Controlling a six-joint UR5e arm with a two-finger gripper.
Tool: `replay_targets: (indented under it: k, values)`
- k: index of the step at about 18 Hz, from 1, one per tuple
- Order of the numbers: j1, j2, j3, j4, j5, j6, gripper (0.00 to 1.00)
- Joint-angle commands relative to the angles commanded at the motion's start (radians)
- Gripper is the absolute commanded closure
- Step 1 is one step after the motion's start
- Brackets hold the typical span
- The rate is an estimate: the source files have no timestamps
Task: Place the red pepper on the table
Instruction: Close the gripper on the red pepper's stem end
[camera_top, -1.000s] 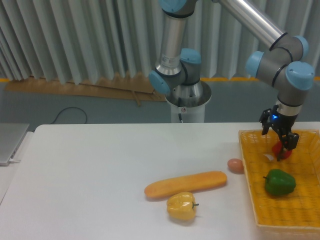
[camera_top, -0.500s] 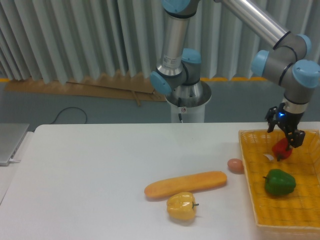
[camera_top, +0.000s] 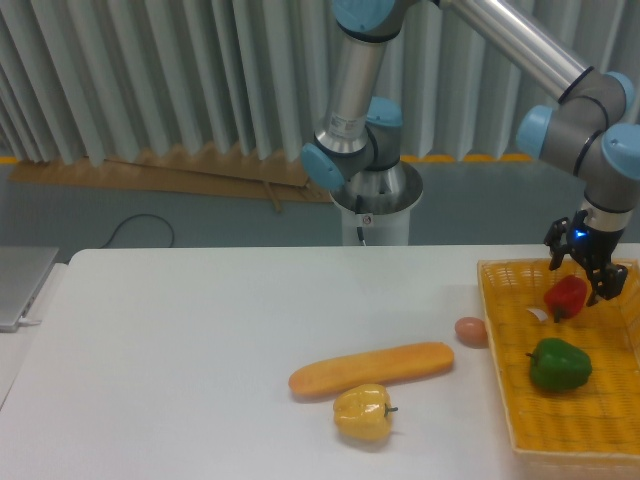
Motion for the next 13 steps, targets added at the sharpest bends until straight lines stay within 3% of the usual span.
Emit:
replay_targets:
  k: [3, 8, 13]
  values:
    - [-0.006, -0.009, 0.003, 0.003, 0.0, -0.005, 0.0]
    - [-0.009, -0.049, 0.006, 0.061, 0.0, 0.006, 0.0]
    - [-0.009, -0.058, 0.017, 0.063, 0.0, 0.005, 0.0]
